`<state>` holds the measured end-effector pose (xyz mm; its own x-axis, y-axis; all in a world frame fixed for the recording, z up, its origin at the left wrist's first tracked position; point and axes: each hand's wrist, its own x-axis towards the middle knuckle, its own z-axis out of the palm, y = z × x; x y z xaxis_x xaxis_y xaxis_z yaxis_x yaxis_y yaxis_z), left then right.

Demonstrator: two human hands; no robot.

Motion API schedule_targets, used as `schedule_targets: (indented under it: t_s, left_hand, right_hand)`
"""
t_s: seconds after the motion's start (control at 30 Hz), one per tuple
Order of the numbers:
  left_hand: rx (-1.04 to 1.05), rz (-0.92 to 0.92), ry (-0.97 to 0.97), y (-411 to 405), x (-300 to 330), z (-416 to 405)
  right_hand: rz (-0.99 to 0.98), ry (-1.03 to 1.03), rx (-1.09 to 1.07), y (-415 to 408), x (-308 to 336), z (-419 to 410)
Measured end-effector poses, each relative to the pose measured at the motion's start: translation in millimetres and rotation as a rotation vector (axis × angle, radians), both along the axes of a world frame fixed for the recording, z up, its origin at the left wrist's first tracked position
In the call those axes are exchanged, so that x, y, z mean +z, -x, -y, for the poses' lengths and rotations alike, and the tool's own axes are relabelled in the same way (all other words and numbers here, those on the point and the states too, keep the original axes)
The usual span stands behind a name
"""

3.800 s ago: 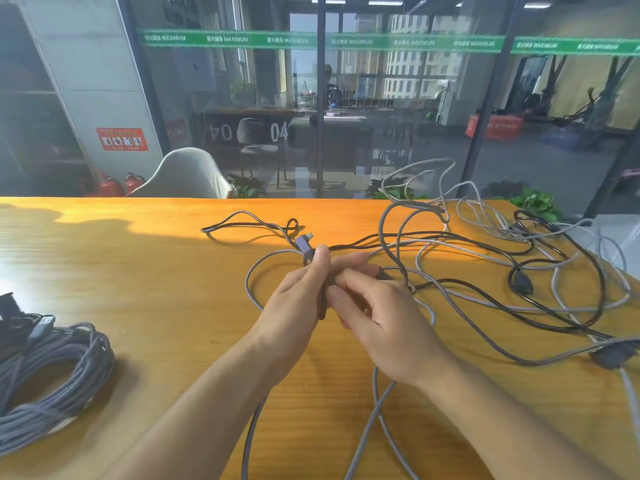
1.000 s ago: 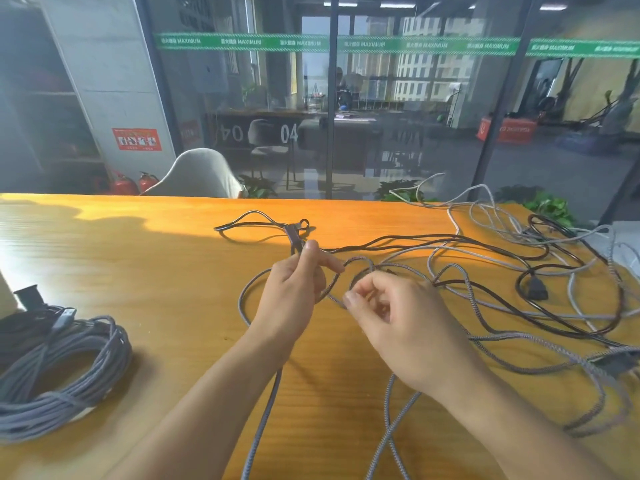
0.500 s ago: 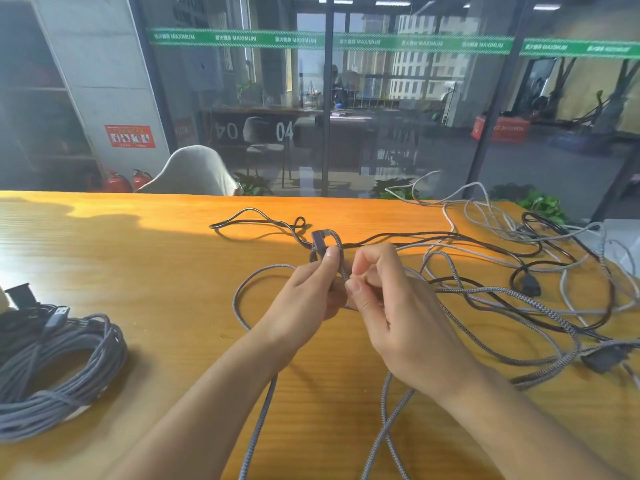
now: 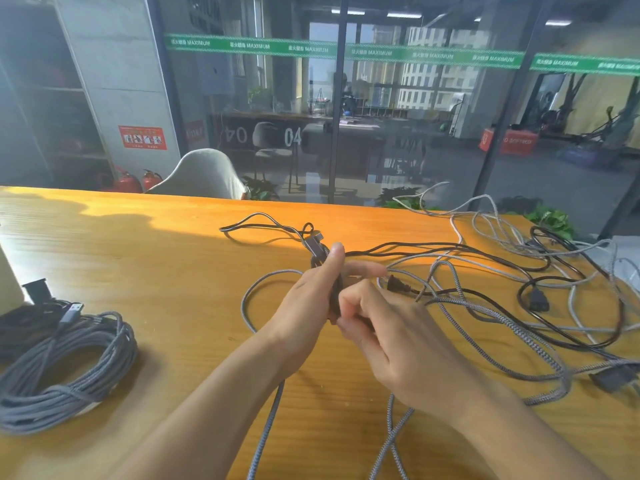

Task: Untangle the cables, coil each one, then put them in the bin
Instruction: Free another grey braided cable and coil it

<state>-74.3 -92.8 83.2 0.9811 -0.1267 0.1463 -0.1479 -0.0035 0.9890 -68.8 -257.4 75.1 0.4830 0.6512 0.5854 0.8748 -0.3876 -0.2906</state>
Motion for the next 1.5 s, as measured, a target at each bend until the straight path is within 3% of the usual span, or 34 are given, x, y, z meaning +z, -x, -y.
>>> schedule_targets:
  t_s: [0.2,0.33,0.53,0.73,0.87,1.17,1.33,1.4,1.5]
  left_hand:
    - [0.057,0.038,0.249,-2.0,6.4,-4.7]
    - [0.113,0.102,0.376,-9.1,4.1,-10.5]
    - [-0.055,-0.014,0.533,-2.5,11.4,-8.2]
    - [-0.281,-0.127,0.647,1.7,13.3,-12.9]
    - [-0.266,-0.16,0.579,-0.7,10.6,-10.7]
    - [-0.11,-0.025,0.308,-4.4,8.2,-16.8]
    - [-0.064,0.024,0.177,-6.1,6.0,-18.6]
    - [-0.024,0.03,0.175,-8.6,4.7,-26.2]
    - [0.036,0.008,0.239,-12.5,5.3,-35.3]
  right_hand:
    - [-0.223,-0.005,0.006,7.3,1.1,-1.2]
    - [-0.197,0.03,-0.176,1.8,3.7,2.2]
    - [-0.74,0.112,0.084,-0.1,4.9,5.8]
    - [-0.551,0.208,0.006,-22.2,4.7,16.7]
    - [-0.395,0.261,-0.103,-29.0,13.9,26.0]
    - [-0.11,0.656,-0.448,-1.1,44.9,30.9]
    - [-0.244,0.836,-0.643,3.0,54.6,47.5]
    - [-0.412,0.769,-0.637,-6.7,56.5,63.7]
    - [-0.808,0.549,-0.442,-20.3,49.3,76.2]
